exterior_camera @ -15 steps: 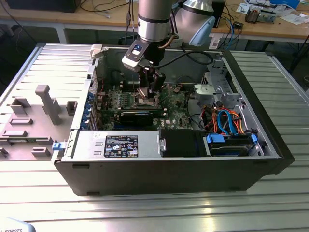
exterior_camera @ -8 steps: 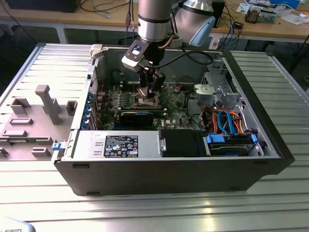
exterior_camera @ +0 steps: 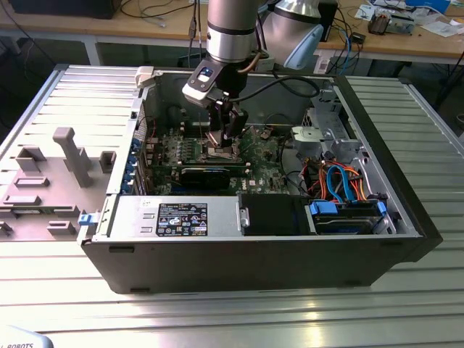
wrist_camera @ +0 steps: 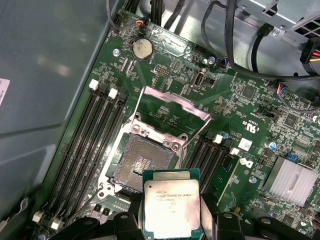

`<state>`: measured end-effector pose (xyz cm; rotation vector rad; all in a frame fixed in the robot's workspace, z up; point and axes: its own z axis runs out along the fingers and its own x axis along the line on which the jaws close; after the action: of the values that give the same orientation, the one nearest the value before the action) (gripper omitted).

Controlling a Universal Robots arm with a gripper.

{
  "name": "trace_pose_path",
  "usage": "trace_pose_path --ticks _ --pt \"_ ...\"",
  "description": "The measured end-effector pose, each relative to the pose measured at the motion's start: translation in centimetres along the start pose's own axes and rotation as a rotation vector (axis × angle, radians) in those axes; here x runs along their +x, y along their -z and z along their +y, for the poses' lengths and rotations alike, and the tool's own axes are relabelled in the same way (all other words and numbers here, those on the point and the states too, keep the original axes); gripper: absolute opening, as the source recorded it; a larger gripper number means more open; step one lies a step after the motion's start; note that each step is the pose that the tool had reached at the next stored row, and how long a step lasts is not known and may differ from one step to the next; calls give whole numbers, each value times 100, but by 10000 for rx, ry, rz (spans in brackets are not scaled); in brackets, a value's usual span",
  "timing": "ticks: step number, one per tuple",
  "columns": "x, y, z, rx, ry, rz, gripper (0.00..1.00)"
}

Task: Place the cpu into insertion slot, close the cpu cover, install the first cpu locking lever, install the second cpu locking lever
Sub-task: 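Place the cpu into insertion slot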

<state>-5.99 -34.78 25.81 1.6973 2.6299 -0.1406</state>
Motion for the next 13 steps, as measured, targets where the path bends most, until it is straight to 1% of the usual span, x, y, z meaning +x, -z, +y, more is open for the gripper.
trace_pose_path --ticks 13 --pt "0 0 0 12 -128 -1 55"
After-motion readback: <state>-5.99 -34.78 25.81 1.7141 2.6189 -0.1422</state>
